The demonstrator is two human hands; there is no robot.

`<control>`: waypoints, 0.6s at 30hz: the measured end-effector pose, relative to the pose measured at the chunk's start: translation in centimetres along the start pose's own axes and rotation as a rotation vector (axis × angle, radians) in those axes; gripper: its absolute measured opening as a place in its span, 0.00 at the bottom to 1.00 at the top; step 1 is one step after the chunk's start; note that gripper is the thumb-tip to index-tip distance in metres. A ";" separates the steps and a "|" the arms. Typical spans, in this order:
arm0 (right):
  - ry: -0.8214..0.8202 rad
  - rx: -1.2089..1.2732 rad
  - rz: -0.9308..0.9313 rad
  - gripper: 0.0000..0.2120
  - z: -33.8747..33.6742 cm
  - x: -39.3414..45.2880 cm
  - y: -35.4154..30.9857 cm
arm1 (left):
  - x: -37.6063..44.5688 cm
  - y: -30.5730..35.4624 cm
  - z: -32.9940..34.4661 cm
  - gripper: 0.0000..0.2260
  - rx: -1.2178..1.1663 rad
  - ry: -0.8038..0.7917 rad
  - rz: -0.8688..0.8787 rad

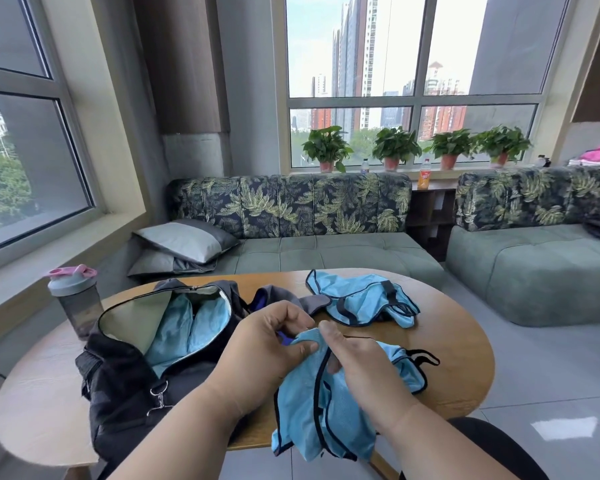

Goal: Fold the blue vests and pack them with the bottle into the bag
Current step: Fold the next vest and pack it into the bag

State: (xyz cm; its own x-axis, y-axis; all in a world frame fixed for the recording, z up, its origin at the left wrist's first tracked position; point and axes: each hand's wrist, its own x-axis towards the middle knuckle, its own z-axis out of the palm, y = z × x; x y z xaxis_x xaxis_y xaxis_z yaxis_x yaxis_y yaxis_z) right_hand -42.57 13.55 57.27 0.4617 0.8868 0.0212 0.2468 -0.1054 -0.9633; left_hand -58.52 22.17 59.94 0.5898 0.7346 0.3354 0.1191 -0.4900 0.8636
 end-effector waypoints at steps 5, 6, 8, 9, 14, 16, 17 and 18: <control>-0.008 0.025 -0.034 0.44 0.5 0.0 0.1 | 0.1 -0.3 0.3 0.12 0.003 0.007 0.018; -0.038 0.083 -0.027 0.46 0.7 0.2 0.3 | 0.1 -0.4 0.4 0.12 0.008 0.009 0.020; -0.113 0.263 0.020 0.38 0.8 0.6 0.4 | 0.1 -0.5 0.5 0.12 0.019 0.019 0.009; -0.131 0.346 0.040 0.29 0.8 0.5 0.3 | 0.0 -0.5 0.5 0.12 0.020 0.022 0.003; -0.133 0.558 0.042 0.16 0.4 1.0 0.5 | -0.1 -1.6 0.3 0.12 -0.022 0.122 -0.127; -0.114 0.570 0.017 0.14 0.2 1.1 0.4 | 0.1 -1.9 0.2 0.22 -0.111 0.163 -0.356; -0.112 0.563 0.002 0.13 0.2 1.2 0.4 | 0.3 -2.1 0.3 0.28 -0.175 0.109 -0.488; -0.116 0.550 -0.016 0.13 0.2 1.3 0.4 | 0.2 -2.2 0.4 0.32 -0.249 0.032 -0.597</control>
State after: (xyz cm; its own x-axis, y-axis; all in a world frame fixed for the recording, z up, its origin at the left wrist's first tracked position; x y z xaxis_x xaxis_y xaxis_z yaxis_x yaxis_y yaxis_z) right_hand -42.01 14.77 56.83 0.3568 0.9334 0.0374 -0.2423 0.1312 -0.9613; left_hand -58.31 23.23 57.92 0.4551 0.8623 -0.2221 0.2280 0.1282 0.9652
